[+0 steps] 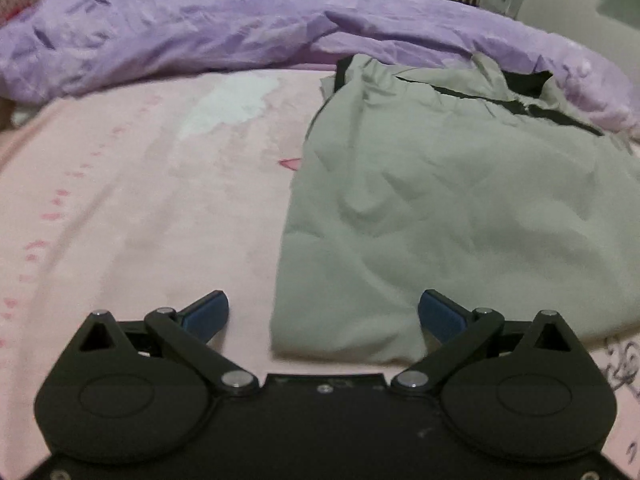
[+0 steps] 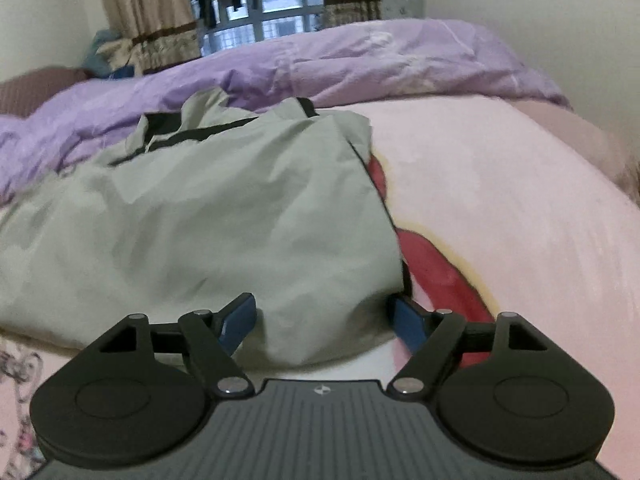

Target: Fold large clothes

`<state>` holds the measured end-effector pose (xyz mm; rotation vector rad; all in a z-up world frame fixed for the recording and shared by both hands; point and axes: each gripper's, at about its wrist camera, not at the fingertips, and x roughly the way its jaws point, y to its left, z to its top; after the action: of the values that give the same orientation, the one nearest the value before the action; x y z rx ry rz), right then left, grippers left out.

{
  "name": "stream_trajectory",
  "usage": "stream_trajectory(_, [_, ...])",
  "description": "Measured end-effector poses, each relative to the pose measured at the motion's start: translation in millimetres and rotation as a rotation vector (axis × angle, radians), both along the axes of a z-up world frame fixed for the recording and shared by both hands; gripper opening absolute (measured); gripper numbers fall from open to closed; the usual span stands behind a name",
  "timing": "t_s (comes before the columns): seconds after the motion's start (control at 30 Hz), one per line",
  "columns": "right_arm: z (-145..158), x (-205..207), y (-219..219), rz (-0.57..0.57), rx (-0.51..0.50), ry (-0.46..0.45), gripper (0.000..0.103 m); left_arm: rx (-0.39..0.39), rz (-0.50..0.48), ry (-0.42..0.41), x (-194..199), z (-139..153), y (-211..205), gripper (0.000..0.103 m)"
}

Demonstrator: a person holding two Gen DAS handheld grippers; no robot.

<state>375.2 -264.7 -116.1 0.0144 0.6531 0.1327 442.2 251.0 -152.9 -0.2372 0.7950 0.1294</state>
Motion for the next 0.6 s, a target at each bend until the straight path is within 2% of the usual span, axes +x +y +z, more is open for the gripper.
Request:
stream_trajectory(0.03, [-2.0,1.4,5.2,-0.004,-0.029,-0.012,0.072,-0.014,-0.002,-0.013,0.0,1.5,-1.3,0.088])
stream_trajectory(0.07, [-2.5,-1.2,8.1,-0.021,-0.061,-0.026,0.054,-0.012,-0.019,-0.035,-1.3,5.7,-4.9,0.044])
stream_trajectory(0.1, [-0.7,-4.3,7.2,-0.048,-0.076,-0.036,0.021,-0.007,-0.021,-0.050,-2.1,10.9,-7.6,0.023])
stream_trajectory(0.13, [3.4,-4.9,4.4,-0.070,-0.059,-0.035,0.010,0.007,0.012,-0.042,-4.0,17.6,-8.6,0.006])
stream_trajectory(0.17, [11.5,-6.5,-1.0,-0.080,-0.002,-0.025,0.008,0.004,0.023,-0.030,-2.1,24.1,-8.7,0.006])
stream_trajectory(0.27, [43.5,-30.0,-11.5,-0.080,0.075,-0.078,0.003,-0.016,0.051,-0.101,-16.3,57.8,-3.3,0.006])
stream_trajectory(0.33, [69.0,-51.8,-20.5,-0.079,0.152,-0.100,0.001,-0.050,0.072,-0.189,-43.9,92.6,2.7,0.006])
stream_trajectory(0.37, [81.1,-63.0,-29.3,-0.078,0.227,-0.091,0.001,-0.085,0.067,-0.228,-60.3,111.2,6.9,0.005])
stream_trajectory(0.43, [101.4,-87.5,-44.9,-0.041,0.323,-0.095,0.000,-0.112,0.056,-0.269,-86.6,134.8,10.1,0.005])
stream_trajectory(0.53, [117.0,-129.7,-44.9,-0.050,0.219,-0.130,0.000,0.012,0.038,-0.255,-127.1,141.0,-7.5,0.004])
stream_trajectory(0.57, [115.1,-146.1,-46.5,-0.074,0.187,-0.134,0.000,0.030,0.024,-0.229,-137.6,133.5,-10.1,0.004])
stream_trajectory(0.6, [111.7,-158.5,-48.7,-0.102,0.156,-0.138,0.000,0.005,0.021,-0.183,-147.3,120.2,-8.4,0.004])
